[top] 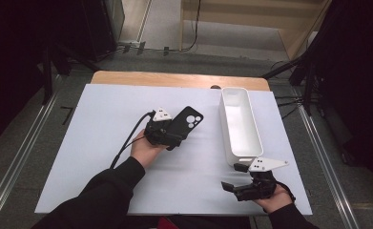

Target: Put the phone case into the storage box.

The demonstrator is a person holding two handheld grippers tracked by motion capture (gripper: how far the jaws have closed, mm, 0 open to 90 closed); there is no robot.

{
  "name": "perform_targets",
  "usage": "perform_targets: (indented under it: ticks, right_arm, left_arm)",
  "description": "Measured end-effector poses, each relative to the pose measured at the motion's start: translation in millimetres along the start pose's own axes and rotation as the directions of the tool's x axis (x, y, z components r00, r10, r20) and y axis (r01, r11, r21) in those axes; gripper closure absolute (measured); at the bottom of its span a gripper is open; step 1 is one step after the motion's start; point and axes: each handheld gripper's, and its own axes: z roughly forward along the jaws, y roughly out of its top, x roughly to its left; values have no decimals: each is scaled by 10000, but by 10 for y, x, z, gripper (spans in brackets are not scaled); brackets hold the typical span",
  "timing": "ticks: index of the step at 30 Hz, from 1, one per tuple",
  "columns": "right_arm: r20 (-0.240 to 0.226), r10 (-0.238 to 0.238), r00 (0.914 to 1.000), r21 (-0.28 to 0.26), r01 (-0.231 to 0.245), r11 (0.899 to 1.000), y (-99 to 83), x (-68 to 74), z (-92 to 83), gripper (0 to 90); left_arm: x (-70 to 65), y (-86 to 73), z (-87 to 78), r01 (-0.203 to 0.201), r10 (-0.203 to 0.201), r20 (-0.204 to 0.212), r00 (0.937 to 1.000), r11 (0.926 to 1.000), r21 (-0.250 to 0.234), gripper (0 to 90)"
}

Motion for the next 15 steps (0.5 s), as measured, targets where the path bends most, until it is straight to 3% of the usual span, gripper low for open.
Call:
perform_targets:
  ticks: [11,15]
  right_arm:
    - [-234,-351,9991,-218,346,9992,79,24,18,133]
    - [-430,-449,9981,-58,447,9990,111,37,50,133]
  left_arm:
    - [-17,-43,-250,268,-268,4,9996,9991,-316,139]
    - [13,-133,-347,735,-741,-121,9972,9963,-438,139]
